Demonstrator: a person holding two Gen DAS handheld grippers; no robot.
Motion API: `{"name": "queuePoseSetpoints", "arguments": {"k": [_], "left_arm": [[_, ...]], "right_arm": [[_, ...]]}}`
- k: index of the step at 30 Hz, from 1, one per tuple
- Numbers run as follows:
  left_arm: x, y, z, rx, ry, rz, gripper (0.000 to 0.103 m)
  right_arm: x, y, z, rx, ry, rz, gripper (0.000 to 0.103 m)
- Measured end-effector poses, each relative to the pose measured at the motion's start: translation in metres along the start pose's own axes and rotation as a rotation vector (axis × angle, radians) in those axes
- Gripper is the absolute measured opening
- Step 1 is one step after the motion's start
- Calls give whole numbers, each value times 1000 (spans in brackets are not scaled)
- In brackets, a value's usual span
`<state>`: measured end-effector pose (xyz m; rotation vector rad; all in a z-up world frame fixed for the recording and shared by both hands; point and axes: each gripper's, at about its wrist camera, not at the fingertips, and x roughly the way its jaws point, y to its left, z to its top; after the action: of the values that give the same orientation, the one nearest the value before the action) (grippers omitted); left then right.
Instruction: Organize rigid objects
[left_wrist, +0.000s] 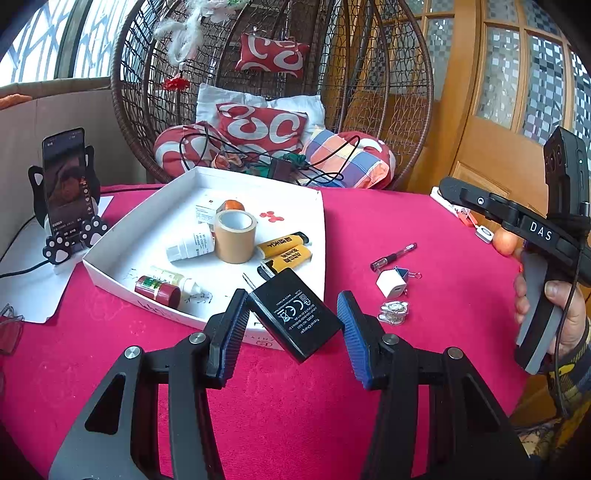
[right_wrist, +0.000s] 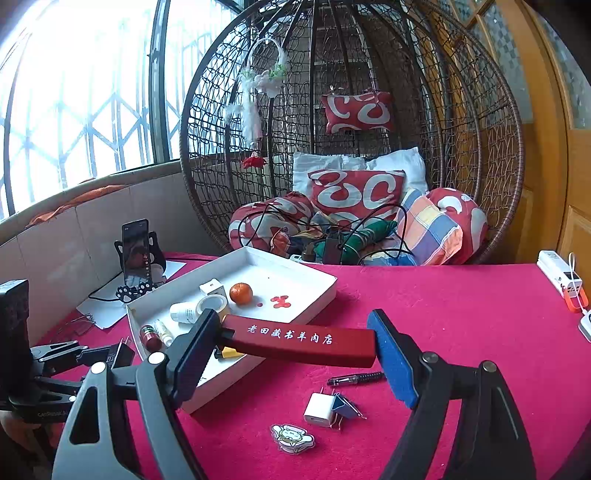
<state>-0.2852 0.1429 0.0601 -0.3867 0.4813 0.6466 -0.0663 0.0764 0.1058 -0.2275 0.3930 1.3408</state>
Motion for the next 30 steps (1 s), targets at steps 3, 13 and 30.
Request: {"name": "queuePoseSetpoints", "arguments": {"k": [3,13,30], "left_arm": [[-1,5,1,-8,-7,10,49],[-6,25,10,-36,-29,33,49],[-10,48,25,-57,-59,96,49]], "right_arm": [[0,0,0,0,-1,1,82],[9,6,9,-18,2,12,82],[31,11,29,-25,15,49,82]]}}
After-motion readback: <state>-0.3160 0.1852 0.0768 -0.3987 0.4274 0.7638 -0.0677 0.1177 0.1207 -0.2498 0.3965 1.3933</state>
